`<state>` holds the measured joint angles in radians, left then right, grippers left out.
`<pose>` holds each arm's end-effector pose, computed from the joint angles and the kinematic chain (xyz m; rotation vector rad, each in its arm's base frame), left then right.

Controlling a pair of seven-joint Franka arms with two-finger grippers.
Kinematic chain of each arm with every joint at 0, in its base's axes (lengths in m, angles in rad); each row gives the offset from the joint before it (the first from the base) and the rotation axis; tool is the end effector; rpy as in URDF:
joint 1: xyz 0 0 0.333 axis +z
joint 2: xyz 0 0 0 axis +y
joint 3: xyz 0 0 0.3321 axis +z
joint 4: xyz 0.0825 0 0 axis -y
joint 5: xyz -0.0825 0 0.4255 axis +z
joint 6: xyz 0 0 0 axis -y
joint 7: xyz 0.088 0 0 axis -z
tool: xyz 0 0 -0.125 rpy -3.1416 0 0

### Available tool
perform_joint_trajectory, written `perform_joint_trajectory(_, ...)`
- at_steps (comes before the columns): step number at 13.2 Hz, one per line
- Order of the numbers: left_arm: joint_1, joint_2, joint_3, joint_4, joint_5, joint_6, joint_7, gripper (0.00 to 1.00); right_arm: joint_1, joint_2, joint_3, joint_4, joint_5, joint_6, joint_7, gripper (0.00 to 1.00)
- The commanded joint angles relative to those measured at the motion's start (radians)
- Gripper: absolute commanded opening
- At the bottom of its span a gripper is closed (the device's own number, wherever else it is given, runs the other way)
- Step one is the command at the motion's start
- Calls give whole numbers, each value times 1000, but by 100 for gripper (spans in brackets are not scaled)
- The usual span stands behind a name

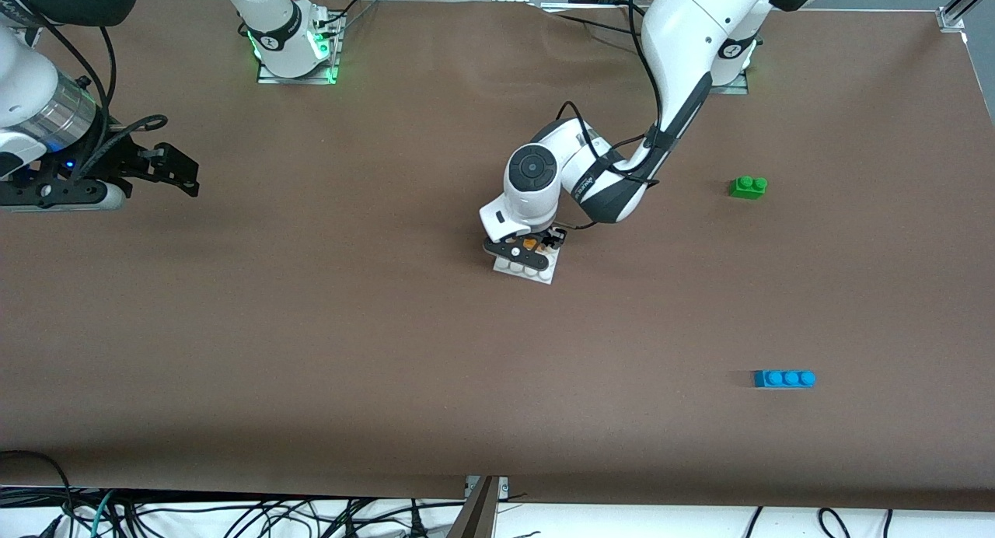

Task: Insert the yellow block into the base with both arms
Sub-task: 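Carry the yellow block with the left gripper and press it onto the plate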

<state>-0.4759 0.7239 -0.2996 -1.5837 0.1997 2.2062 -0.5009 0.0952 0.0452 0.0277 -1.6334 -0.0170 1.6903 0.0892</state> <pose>0.5453 -0.4877 0.1872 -3.0916 0.5216 0.1210 0.6144 0.0736 0.5733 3.1267 0.0556 0.0208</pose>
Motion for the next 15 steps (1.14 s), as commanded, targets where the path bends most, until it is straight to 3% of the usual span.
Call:
perform_joint_trajectory(1,6,-44,4,19,18,-34,-13,100,-12,8,9,23,2,-3,-9,100)
perform_joint_trajectory(5,62,-165,4,27,9,-218,-7,100,-14,8,9,23,2,-3,-9,100)
perform_joint_trajectory(9,192,-309,3,30,-5,-367,5,100,-14,10,9,23,2,-3,-9,100)
perform_joint_trajectory(13,325,-448,4,34,-10,-453,142,100,-14,10,9,23,0,-3,-12,100)
perform_joint_trajectory(15,385,-486,0,40,-63,-514,153,100,-14,8,9,23,0,-3,-12,100)
